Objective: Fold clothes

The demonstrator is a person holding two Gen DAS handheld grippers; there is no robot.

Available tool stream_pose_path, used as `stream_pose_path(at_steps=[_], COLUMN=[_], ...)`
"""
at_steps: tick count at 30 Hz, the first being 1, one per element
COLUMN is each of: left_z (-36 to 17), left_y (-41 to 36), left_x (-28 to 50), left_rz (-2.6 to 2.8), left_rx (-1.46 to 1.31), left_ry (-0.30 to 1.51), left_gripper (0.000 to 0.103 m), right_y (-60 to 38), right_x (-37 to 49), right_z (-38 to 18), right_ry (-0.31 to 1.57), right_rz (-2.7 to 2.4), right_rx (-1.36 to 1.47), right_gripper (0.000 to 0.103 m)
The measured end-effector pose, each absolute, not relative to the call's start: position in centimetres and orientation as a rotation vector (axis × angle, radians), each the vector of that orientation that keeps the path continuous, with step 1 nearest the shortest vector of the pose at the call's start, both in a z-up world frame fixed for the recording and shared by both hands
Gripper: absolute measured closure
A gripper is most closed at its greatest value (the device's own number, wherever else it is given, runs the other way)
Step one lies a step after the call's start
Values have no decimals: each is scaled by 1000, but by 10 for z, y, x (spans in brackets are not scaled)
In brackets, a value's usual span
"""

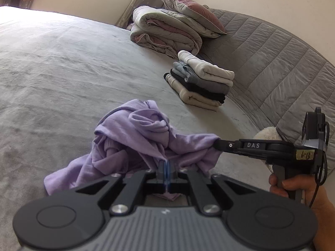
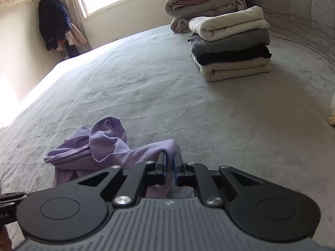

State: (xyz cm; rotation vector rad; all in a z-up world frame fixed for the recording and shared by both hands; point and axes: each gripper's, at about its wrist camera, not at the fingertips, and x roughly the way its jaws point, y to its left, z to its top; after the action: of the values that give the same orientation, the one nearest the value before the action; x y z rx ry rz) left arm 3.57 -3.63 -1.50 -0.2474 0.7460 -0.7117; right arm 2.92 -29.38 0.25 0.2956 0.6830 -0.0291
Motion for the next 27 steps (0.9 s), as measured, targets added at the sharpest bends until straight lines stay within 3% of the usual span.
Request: stream_pose_path(at_steps=[4, 6, 7, 8, 19, 21, 23, 27], left_z=[-21, -26, -29, -32, -46, -46, -45, -42], left_y=[-46, -49, -51, -54, -57, -48, -40, -28], left_x=[22, 17, 15, 12, -12, -9, -7, -1], left_rz=[-761, -778, -789, -801, -909, -889, -862, -800], left_rx=[-178, -152, -136, -119, 31, 14, -3, -37], left_ry=[774, 802, 816, 830, 899, 904, 901, 882], left_gripper=[102, 102, 102, 102, 101, 92, 71, 48], right_y=[-291, -289, -287, -284, -259, -258, -257, -250], right_x=[28, 27, 27, 28, 30, 30, 29, 26], right_z=[3, 3, 4, 5, 15, 16, 17, 23], right_ry=[695, 701, 693, 685, 653, 648, 644, 618], right_rz=[0, 14, 26, 38, 102, 104, 107, 132], right_rx=[301, 304, 308, 311, 249, 244, 239, 209], right_gripper=[85, 68, 51, 47, 45, 44, 43, 41])
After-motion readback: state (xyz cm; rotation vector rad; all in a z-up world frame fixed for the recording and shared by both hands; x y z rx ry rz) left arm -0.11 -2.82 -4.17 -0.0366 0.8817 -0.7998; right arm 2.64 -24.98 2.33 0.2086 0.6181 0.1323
